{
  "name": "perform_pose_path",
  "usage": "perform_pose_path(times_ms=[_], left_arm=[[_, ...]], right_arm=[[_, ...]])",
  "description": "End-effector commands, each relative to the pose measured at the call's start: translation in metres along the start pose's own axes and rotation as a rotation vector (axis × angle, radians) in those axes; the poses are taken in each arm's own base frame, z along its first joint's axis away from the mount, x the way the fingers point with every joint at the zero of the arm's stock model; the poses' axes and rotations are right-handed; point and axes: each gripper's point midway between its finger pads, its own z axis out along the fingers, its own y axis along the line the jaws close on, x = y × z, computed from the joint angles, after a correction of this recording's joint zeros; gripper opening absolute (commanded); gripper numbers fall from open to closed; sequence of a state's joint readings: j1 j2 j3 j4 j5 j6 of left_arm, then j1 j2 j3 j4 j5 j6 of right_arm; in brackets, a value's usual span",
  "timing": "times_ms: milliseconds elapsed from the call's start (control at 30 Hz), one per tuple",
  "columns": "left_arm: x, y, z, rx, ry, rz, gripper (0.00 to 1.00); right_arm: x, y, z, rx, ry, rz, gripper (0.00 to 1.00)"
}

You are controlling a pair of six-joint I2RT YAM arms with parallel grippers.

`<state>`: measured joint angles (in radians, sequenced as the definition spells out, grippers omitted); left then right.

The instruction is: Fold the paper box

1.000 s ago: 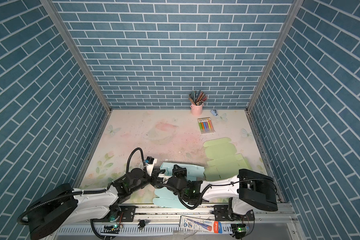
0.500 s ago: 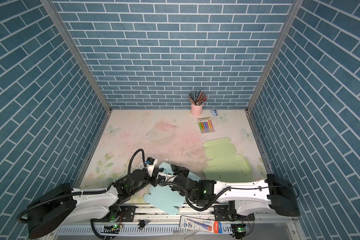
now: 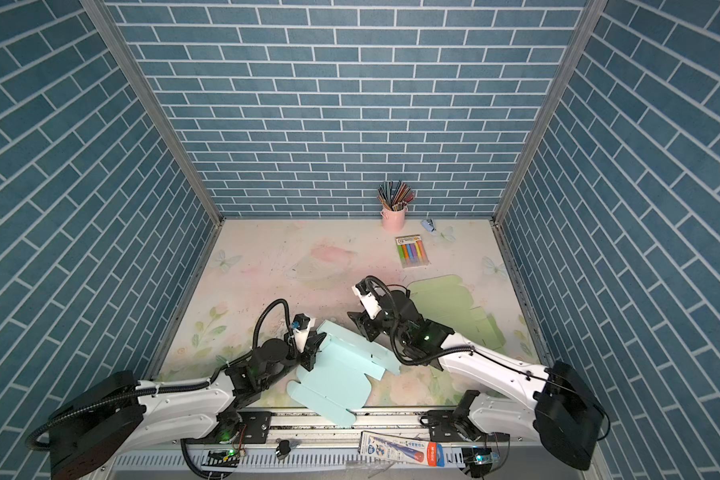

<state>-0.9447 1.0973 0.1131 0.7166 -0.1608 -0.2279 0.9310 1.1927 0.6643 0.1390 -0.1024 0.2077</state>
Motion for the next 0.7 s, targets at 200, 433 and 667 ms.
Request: perform_pose_path(times_ms=[200, 433, 667], left_arm=[[-0.020, -0.003, 0.016, -0.022, -0.061, 0.064, 0.15], [-0.004, 0.003, 0.023, -0.054, -0.024, 0.061, 0.17], [0.004, 0.006, 0.027, -0.069, -0.018, 0.054, 0.21]], right_arm=[[0.010, 0.035, 0.032, -0.264, 0.085, 0.227, 0.48], [0.031, 0.037, 0.043, -0.310, 0.159, 0.280, 0.29], [0.046, 0.035, 0.050, -0.300, 0.201, 0.306, 0.21]])
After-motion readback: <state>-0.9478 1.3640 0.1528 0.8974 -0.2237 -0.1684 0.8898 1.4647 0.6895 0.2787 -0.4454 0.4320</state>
